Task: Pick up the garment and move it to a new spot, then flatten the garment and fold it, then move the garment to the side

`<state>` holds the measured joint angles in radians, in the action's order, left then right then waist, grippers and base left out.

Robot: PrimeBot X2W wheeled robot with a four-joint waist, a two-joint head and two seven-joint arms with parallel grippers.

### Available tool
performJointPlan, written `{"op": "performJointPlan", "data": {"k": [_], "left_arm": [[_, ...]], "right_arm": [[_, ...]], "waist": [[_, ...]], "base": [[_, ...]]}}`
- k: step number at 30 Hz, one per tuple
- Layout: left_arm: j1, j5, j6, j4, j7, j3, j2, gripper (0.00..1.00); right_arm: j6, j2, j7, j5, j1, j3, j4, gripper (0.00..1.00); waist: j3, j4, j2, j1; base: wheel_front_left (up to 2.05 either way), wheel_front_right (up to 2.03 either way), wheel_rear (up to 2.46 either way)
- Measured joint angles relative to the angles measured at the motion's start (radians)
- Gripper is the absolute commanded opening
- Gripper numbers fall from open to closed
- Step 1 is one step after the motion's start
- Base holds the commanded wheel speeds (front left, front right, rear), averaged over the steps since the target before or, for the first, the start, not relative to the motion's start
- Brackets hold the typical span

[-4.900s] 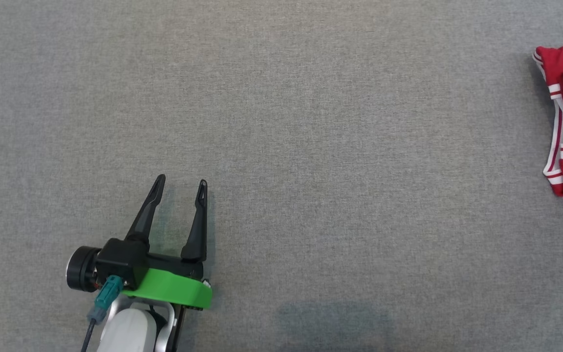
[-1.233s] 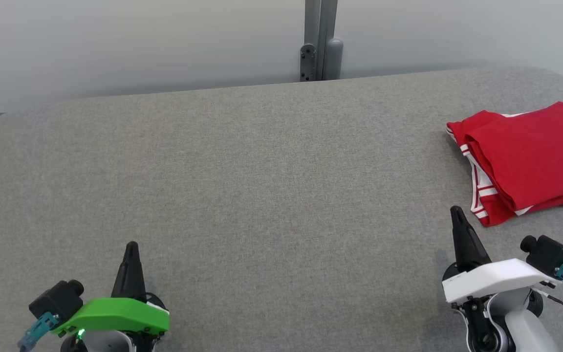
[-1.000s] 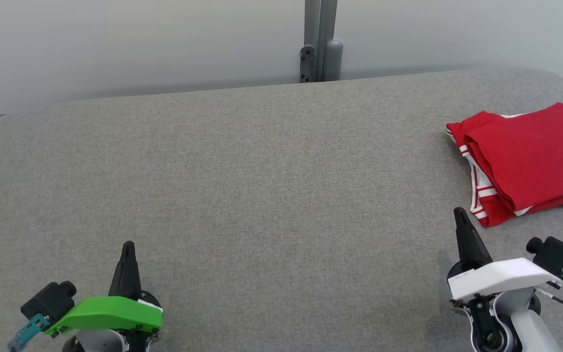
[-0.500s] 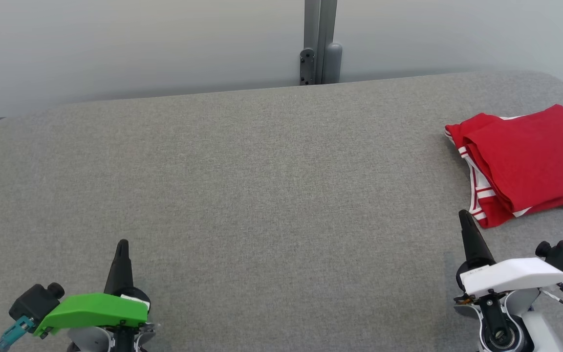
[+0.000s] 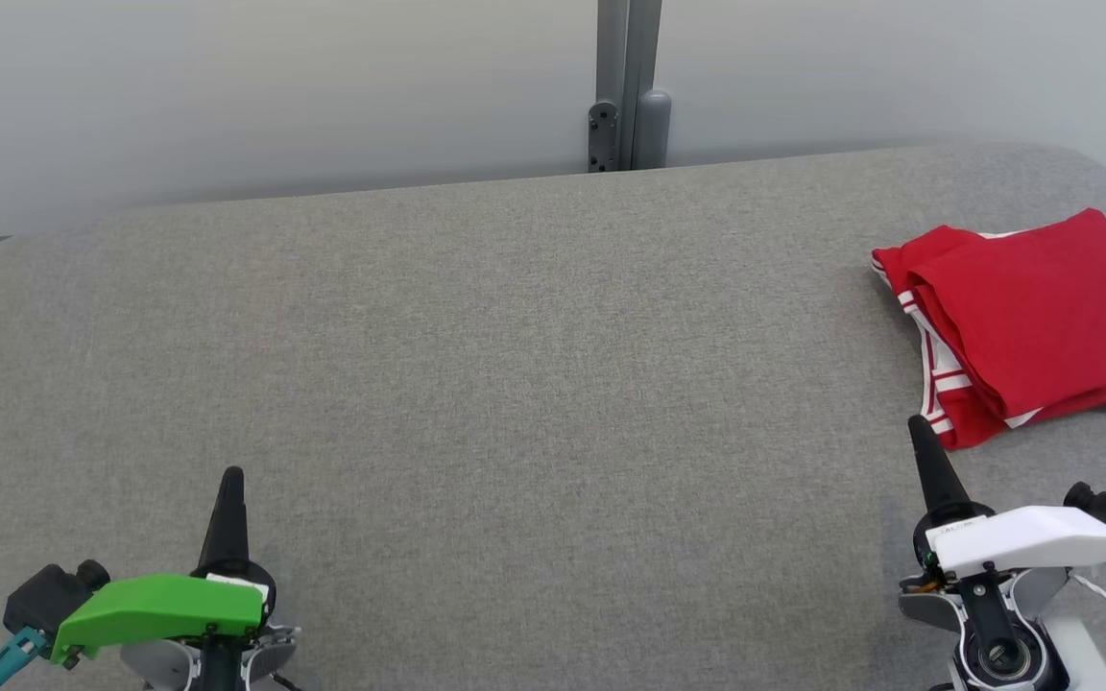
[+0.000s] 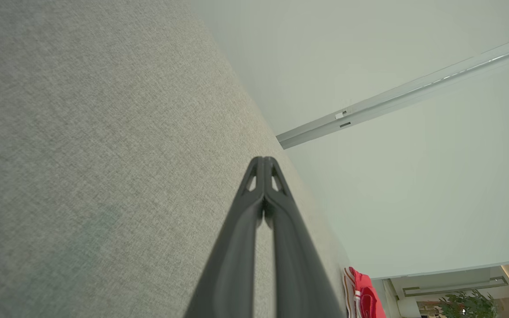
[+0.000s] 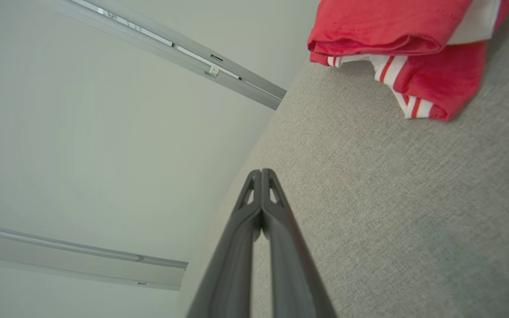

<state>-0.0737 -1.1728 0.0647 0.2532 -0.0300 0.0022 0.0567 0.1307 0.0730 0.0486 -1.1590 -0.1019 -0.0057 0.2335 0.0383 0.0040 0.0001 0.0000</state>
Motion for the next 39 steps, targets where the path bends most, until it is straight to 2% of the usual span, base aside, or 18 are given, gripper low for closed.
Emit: {"op": "performJointPlan", "data": {"k": [39], "left_arm": [[-0.019,-0.305,0.043,-0.005,0.092,0.068,0.000,0.00]], "right_arm": [[0.000,0.000,-0.094,-0.325,-0.001,-0.052,0.005,0.00]], "waist": [[-0.022,-0.002,0.0000,0.0000]], "base": [[0.00,0.00,0.00]]}}
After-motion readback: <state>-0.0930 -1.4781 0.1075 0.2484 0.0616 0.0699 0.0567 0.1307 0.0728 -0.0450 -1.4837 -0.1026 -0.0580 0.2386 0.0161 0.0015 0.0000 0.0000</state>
